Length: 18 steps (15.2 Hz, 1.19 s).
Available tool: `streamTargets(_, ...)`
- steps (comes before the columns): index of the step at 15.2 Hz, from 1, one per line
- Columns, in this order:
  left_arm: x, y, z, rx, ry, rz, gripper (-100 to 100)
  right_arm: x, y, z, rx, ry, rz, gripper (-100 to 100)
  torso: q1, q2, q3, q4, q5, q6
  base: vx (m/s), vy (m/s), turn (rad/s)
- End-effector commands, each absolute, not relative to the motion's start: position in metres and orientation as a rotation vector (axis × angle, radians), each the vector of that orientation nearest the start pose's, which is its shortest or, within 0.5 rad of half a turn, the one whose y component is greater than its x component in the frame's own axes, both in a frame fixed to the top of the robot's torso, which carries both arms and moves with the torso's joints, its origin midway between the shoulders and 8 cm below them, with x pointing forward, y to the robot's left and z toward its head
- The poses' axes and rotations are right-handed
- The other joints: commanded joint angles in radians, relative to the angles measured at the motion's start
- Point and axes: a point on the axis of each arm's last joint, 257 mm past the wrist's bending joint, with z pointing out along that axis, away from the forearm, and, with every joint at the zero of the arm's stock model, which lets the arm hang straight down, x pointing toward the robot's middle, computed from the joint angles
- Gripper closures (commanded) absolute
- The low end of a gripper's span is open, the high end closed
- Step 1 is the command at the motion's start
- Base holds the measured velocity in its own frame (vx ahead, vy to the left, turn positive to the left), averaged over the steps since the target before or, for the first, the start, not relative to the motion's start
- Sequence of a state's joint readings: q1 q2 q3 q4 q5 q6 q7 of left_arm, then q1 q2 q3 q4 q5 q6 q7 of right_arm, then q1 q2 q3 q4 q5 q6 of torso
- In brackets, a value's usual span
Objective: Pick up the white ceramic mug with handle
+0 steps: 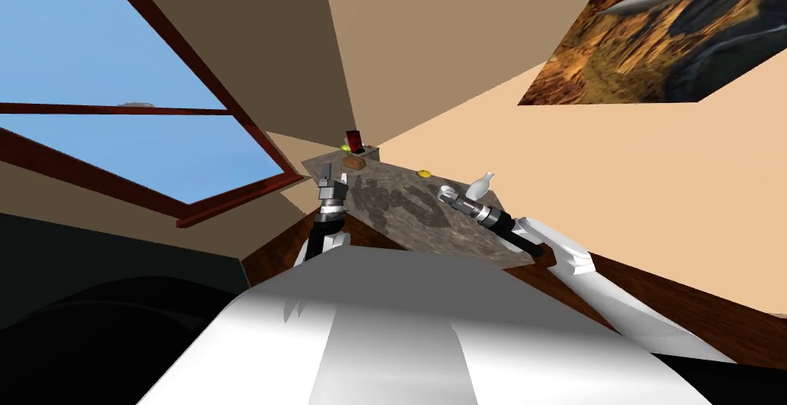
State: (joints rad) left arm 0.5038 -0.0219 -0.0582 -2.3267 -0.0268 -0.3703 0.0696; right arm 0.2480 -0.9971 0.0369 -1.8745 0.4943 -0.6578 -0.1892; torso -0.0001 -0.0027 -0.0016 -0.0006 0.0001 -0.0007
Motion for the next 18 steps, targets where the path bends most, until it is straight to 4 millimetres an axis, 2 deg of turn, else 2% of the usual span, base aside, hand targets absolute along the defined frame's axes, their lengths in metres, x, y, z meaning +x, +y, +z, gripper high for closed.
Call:
streamTargets(1,0.358,0.262,0.019,-0.763,0.649,-1.385,0,0.401,-0.245,-0.122,-0.431,1.629,0.898,-100,0.000,0.000,0.000,0.000,0.000,0.000,0.025,-0.001,0.086)
streamTargets(4,0.358,0.262,0.019,-0.763,0.649,-1.385,0,0.401,-0.273,-0.153,-0.512,1.754,0.816,-100,0.000,-0.001,0.000,0.000,0.000,0.000,0.038,0.006,0.212)
streamTargets(5,0.358,0.262,0.019,-0.763,0.649,-1.385,0,0.403,-0.282,-0.155,-0.521,1.776,0.792,-100,0.000,-0.001,-0.001,0.000,0.000,0.000,0.045,0.002,0.198)
streamTargets(6,0.358,0.262,0.019,-0.763,0.649,-1.385,0,0.403,-0.282,-0.155,-0.522,1.776,0.791,-100,0.000,-0.001,-0.001,0.000,0.000,0.000,0.031,-0.002,0.055)
streamTargets(7,0.358,0.262,0.019,-0.763,0.649,-1.384,0,0.402,-0.299,-0.170,-0.551,1.838,0.749,-100,0.000,-0.001,0.000,0.000,0.000,0.001,0.034,0.005,0.166)
streamTargets(9,0.358,0.262,0.019,-0.763,0.649,-1.385,0,0.403,-0.304,-0.170,-0.561,1.851,0.732,-100,0.000,-0.001,0.000,0.000,0.000,0.000,0.031,0.002,0.129)
streamTargets(10,0.358,0.262,0.019,-0.763,0.649,-1.384,0,0.400,-0.319,-0.182,-0.600,1.909,0.690,-100,0.000,0.000,0.000,0.000,0.000,0.001,0.029,0.008,0.203)
streamTargets(11,0.358,0.262,0.019,-0.763,0.649,-1.385,0,0.401,-0.328,-0.183,-0.597,1.924,0.671,-100,0.000,0.000,0.000,0.000,0.000,0.000,0.035,0.008,0.223)
streamTargets(12,0.358,0.262,0.019,-0.763,0.649,-1.385,0,0.401,-0.328,-0.184,-0.596,1.925,0.670,-100,0.001,-0.001,0.000,0.000,0.000,0.000,0.029,0.003,0.075)
streamTargets(13,0.358,0.262,0.019,-0.763,0.649,-1.384,0,0.398,-0.348,-0.194,-0.631,1.989,0.619,-100,0.001,0.000,0.000,0.000,0.000,0.001,0.037,0.011,0.176)
streamTargets(14,0.358,0.262,0.019,-0.763,0.649,-1.385,0,0.399,-0.354,-0.196,-0.626,1.998,0.606,-100,0.001,-0.001,0.000,0.000,0.000,0.000,0.039,0.012,0.200)
streamTargets(15,0.358,0.262,0.019,-0.763,0.649,-1.385,0,0.394,-0.371,-0.207,-0.648,2.054,0.568,-100,0.001,-0.001,-0.001,0.000,0.000,0.000,0.045,0.013,0.251)
streamTargets(16,0.358,0.262,0.019,-0.763,0.649,-1.385,0,0.395,-0.380,-0.207,-0.648,2.069,0.545,-100,0.001,-0.001,-0.001,0.000,0.000,0.000,0.048,0.010,0.218)
streamTargets(17,0.358,0.262,0.019,-0.763,0.649,-1.385,0,0.395,-0.381,-0.206,-0.651,2.071,0.541,-100,0.001,-0.002,-0.001,0.000,0.000,0.000,0.035,0.006,0.067)
streamTargets(18,0.358,0.262,0.019,-0.763,0.649,-1.384,0,0.390,-0.406,-0.216,-0.664,2.138,0.486,-100,0.001,-0.001,-0.001,0.000,0.000,0.001,0.036,0.020,0.179)
